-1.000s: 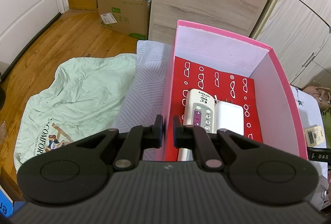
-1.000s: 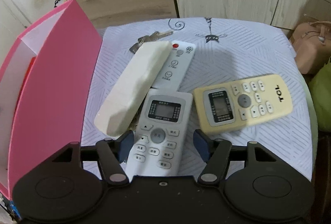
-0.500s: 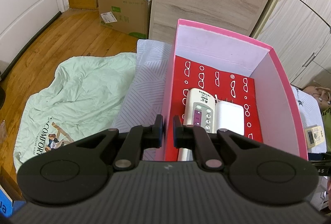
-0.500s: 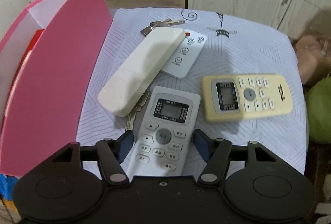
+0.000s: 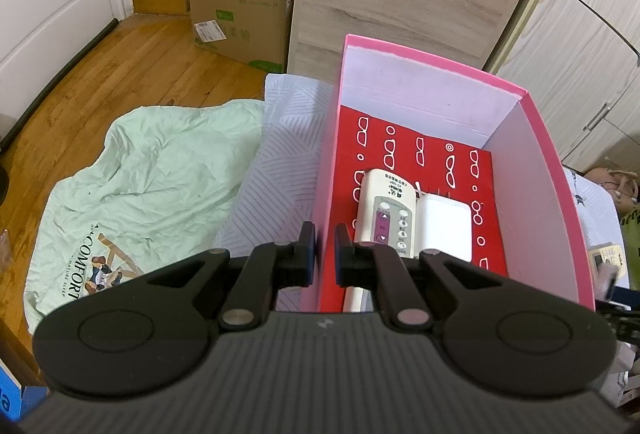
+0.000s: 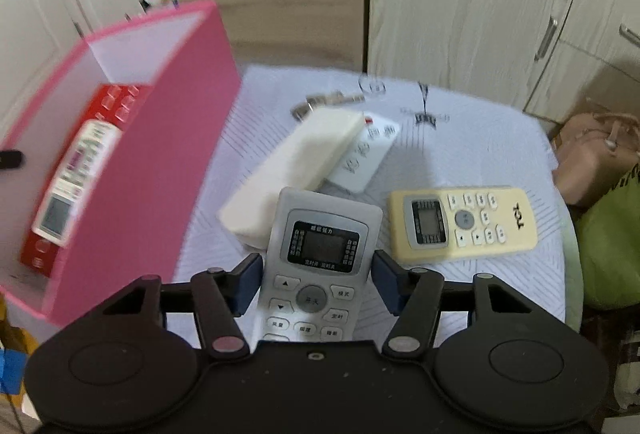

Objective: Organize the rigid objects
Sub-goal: 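Lower the right gripper and grasp the white gray-screen remote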

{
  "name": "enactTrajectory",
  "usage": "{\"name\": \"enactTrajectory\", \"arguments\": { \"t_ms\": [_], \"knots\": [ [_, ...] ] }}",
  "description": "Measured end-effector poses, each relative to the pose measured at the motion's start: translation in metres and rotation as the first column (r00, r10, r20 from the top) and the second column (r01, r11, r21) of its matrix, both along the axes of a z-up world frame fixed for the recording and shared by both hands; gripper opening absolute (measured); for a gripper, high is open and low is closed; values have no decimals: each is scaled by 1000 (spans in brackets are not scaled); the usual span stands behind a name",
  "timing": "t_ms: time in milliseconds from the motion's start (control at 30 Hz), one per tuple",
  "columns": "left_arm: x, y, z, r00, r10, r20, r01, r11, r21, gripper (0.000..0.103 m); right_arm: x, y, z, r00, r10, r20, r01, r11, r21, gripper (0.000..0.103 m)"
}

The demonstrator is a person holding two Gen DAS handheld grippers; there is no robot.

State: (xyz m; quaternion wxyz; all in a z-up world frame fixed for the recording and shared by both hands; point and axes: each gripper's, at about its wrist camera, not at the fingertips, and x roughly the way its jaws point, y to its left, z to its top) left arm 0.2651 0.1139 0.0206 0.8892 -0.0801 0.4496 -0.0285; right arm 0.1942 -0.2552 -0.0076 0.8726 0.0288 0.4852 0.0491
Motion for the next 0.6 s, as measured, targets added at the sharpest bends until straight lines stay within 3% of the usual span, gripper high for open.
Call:
{"name": "enactTrajectory", "arguments": {
  "t_ms": [200, 333, 600],
  "knots": [
    [0, 0, 0, 1000, -2, -1, 2, 1000, 1, 7, -18, 15, 33, 989, 47, 139, -46, 999, -8, 63],
    [0, 0, 0, 1000, 1, -1, -1, 1000, -2, 7, -27, 25, 55, 966, 74, 248, -67, 997, -39, 63],
    [1, -1, -2, 1000, 2, -2, -2, 1000, 1, 7, -45, 45, 102, 884, 98, 457, -138, 989, 55, 63]
  ]
}}
